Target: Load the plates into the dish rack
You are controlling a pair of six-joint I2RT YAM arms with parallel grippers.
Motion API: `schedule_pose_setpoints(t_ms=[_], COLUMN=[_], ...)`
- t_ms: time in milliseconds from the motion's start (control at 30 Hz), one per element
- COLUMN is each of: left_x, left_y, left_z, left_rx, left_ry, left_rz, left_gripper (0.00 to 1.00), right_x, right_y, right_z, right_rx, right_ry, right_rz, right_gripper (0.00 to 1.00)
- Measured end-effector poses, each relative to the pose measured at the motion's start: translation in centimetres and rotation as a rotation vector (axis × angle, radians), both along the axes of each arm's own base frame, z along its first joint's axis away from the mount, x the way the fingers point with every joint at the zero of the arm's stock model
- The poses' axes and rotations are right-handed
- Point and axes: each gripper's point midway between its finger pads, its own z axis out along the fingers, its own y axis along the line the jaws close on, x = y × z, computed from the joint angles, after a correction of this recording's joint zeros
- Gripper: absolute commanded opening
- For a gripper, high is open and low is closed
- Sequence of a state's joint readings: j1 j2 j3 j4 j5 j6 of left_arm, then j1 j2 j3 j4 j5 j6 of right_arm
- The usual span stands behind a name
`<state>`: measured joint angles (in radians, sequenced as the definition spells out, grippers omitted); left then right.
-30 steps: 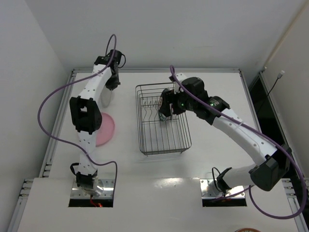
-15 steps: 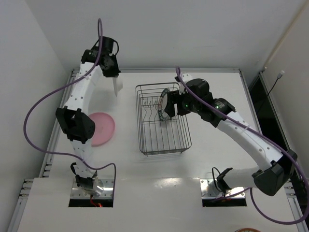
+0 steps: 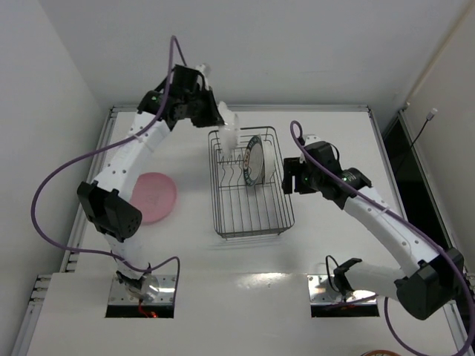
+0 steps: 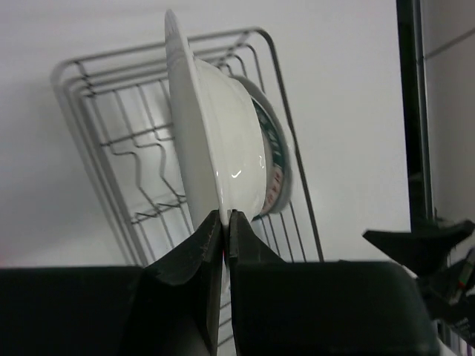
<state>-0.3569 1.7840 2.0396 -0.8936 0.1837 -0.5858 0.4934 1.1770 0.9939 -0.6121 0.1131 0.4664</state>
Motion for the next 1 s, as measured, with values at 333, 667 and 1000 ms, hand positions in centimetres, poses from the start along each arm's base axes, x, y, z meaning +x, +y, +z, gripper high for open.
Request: schedule_pose_setpoints(t_ms=[333, 667, 1000], left_x=[-4.8, -4.7, -4.0], left_y=[-8.8, -8.5, -8.7], left_z=[-2.3, -6.5, -6.2], left_rx=[-0.068, -0.025, -0.022], left_ry=[0.079, 0.144, 0.110], left_rz=[-0.157, -0.072, -0.021], left_gripper=[0.00, 0.00, 0.00], right_x=[-1.0, -1.6, -1.9], right_y=[-2.9, -3.7, -3.8], right_z=[-1.0, -2.3, -3.3], right_rx=[0.020, 0.049, 0.079], right_ry=[0.008, 0.041, 0.067], right_rz=[-0.080, -0.093, -0.084], right_gripper=[0.63, 0.63, 0.61])
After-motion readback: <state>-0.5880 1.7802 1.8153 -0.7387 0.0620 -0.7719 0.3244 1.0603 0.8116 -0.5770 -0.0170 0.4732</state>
